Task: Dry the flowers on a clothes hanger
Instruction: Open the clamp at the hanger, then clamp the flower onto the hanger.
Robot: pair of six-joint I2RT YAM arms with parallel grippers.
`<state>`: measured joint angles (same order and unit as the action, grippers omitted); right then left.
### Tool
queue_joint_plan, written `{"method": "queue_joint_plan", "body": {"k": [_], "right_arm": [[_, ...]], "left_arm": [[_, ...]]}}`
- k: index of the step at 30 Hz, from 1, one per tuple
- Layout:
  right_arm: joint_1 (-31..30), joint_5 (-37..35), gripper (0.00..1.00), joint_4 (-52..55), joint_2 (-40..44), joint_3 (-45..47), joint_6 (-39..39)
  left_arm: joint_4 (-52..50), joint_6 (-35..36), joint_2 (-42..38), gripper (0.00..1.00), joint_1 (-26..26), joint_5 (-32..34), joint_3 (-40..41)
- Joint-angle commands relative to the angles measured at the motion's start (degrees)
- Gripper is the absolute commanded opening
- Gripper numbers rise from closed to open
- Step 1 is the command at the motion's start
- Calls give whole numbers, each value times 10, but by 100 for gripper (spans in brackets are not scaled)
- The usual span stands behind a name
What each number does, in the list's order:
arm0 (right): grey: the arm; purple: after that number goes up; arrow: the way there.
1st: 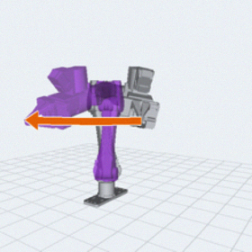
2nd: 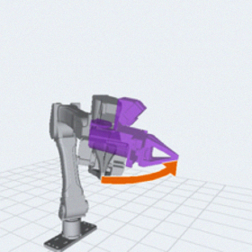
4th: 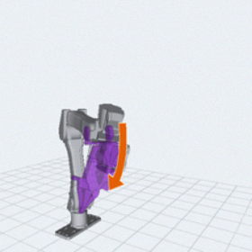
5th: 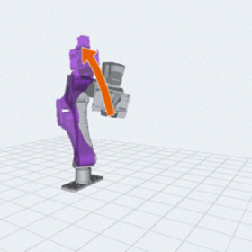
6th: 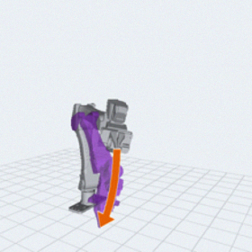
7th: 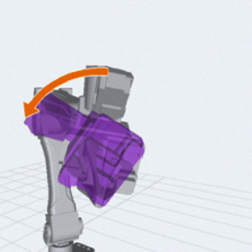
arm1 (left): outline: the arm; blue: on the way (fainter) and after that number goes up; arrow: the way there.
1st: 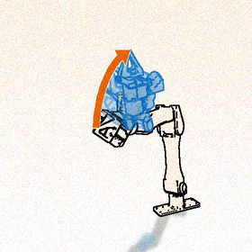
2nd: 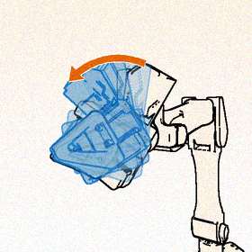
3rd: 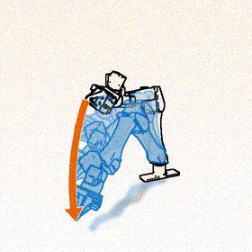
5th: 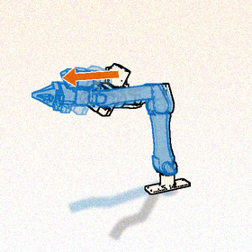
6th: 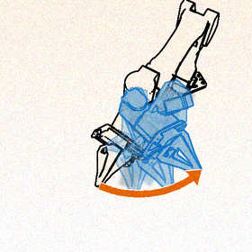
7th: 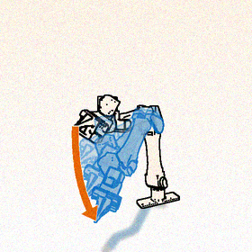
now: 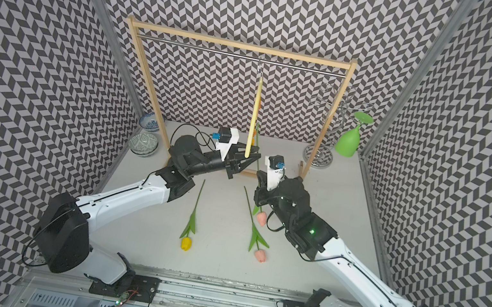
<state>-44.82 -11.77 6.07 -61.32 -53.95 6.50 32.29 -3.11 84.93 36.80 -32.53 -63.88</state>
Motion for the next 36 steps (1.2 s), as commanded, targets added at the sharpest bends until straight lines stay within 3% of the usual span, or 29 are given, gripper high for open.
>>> {"method": "queue_joint_plan", "body": {"k": [1, 8, 15, 21, 36], "right_arm": [[-1, -10, 0, -15, 0, -11, 9], [-1, -53, 0, -87, 25, 76, 127], [-1, 51, 0, -333, 67, 224, 233], [-1, 112, 0, -345, 49, 204, 252], [0, 124, 0, -366, 33, 169, 276]], "left_arm": [[-12, -8, 0, 27, 6, 17, -16], [11, -44, 5, 23, 9, 29, -16], [48, -101, 13, 21, 18, 45, -14], [53, -108, 19, 22, 24, 43, -14], [77, -127, 16, 21, 29, 45, -2]]}}
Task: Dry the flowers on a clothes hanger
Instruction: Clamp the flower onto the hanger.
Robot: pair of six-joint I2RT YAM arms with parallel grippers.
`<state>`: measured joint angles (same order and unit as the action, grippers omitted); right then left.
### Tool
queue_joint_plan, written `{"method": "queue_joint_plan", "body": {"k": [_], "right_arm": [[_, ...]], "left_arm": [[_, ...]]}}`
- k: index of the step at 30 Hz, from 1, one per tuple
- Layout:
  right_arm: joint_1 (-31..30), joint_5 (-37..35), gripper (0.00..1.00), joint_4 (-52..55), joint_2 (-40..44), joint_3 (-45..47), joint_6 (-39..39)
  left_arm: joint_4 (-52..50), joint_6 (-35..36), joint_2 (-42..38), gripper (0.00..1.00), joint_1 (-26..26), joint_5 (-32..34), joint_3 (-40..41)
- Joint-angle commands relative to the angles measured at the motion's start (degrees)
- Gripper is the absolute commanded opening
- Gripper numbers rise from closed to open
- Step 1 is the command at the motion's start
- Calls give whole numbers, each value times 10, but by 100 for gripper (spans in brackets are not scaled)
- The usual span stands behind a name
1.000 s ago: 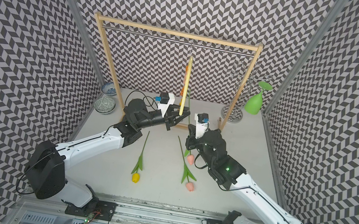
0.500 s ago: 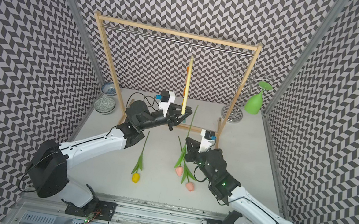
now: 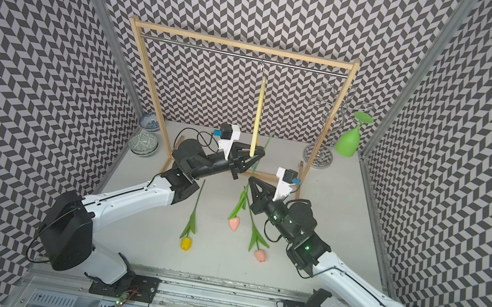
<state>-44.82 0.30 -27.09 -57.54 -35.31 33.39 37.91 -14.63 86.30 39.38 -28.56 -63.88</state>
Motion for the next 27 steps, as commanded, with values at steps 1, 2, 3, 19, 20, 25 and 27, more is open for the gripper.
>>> {"method": "queue_joint_plan", "body": {"k": [1, 2, 3, 19, 20, 25, 27], "right_arm": [[0, -8, 0, -29, -4, -17, 10], [1, -29, 0, -23, -3, -16, 16], [2, -47, 0, -21, -2, -12, 21], [13, -4, 0, -37, -40, -47, 25], [13, 4, 0, -31, -42, -54, 23], [13, 26, 0, -51, -33, -50, 17], [13, 25, 0, -58, -26, -45, 15]], "left_arm": [[21, -12, 2, 21, 4, 6, -2], [20, -11, 1, 21, 3, 6, -2], [20, -11, 1, 21, 4, 6, -2], [24, -28, 10, 22, 5, 3, -5], [24, -27, 10, 22, 5, 3, -5], [24, -24, 12, 22, 5, 5, -5], [24, -24, 13, 22, 5, 5, -4]]}}
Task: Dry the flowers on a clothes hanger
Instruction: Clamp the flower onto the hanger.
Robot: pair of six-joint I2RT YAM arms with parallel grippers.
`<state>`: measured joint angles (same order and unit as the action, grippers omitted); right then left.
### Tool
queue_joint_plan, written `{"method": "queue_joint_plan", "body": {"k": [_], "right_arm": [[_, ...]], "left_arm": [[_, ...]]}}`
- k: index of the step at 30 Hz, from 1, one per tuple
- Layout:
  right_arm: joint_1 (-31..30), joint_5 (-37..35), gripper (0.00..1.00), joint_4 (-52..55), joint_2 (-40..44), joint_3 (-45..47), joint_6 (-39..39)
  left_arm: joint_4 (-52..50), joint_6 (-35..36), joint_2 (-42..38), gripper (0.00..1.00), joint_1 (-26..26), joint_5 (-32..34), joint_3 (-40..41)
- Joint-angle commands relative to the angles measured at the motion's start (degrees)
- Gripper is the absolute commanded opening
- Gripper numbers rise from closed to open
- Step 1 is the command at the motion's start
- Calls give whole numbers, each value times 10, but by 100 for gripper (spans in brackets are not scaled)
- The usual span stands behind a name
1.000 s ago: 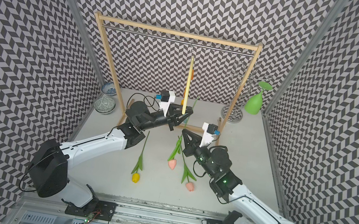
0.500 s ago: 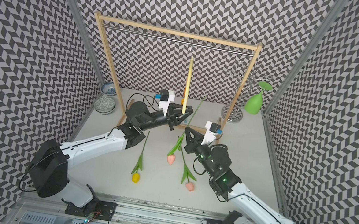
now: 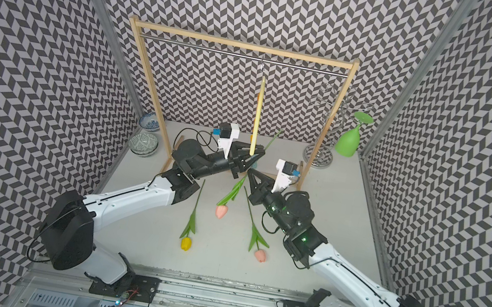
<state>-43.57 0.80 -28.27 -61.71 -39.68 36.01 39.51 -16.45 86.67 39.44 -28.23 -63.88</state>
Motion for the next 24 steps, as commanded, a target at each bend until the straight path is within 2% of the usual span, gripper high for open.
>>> {"method": "queue_joint_plan", "body": {"k": [1, 6, 12, 18, 24], "right_arm": [[1, 19, 0, -45, 17, 0, -12], [1, 12, 0, -24, 14, -7, -22], [1, -8, 0, 2, 8, -5, -38], [1, -28, 0, 28, 12, -11, -58], [1, -32, 0, 31, 19, -10, -61]], "left_arm": [[9, -7, 10, 22, 4, 2, -5], [12, -10, 14, 22, 5, -2, -5], [9, -8, 13, 34, 6, -5, -9], [4, -8, 15, 38, 5, -6, -12], [-13, -4, 12, 58, 5, -7, -14]]}}
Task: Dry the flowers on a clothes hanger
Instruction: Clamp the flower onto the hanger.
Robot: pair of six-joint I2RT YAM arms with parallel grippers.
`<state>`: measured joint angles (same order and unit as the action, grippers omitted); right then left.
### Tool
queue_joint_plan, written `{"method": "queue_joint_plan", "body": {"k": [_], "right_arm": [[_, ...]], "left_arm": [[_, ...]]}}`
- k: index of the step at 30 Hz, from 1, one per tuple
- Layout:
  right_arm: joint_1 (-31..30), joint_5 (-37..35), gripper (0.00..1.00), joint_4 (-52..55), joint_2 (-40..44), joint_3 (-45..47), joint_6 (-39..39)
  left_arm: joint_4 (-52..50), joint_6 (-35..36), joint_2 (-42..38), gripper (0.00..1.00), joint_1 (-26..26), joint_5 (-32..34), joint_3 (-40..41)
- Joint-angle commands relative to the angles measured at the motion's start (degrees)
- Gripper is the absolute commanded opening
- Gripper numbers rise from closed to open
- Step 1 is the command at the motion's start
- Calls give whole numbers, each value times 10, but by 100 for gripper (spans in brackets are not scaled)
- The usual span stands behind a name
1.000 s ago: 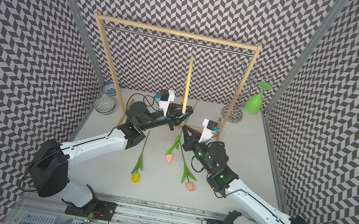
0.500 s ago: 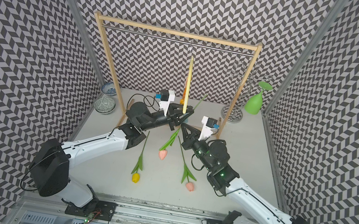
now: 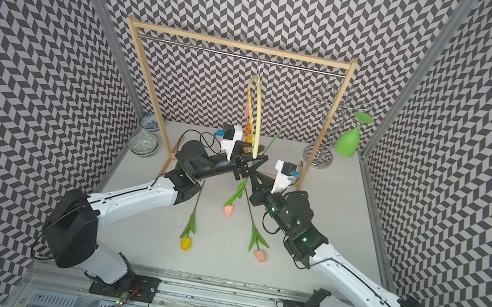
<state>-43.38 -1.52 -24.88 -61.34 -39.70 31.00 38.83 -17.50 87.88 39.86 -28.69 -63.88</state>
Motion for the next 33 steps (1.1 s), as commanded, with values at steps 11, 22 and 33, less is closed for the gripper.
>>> {"method": "queue_joint_plan", "body": {"k": [11, 22, 33], "right_arm": [[-1, -46, 28, 7, 48, 12, -18], [-1, -61, 31, 42, 60, 3, -30], [-1, -95, 35, 147, 113, 10, -57]], "left_arm": [[-42, 17, -6, 63, 1, 5, -3], [-85, 45, -34, 100, 1, 42, 19], [-221, 88, -76, 100, 1, 150, 37]]}}
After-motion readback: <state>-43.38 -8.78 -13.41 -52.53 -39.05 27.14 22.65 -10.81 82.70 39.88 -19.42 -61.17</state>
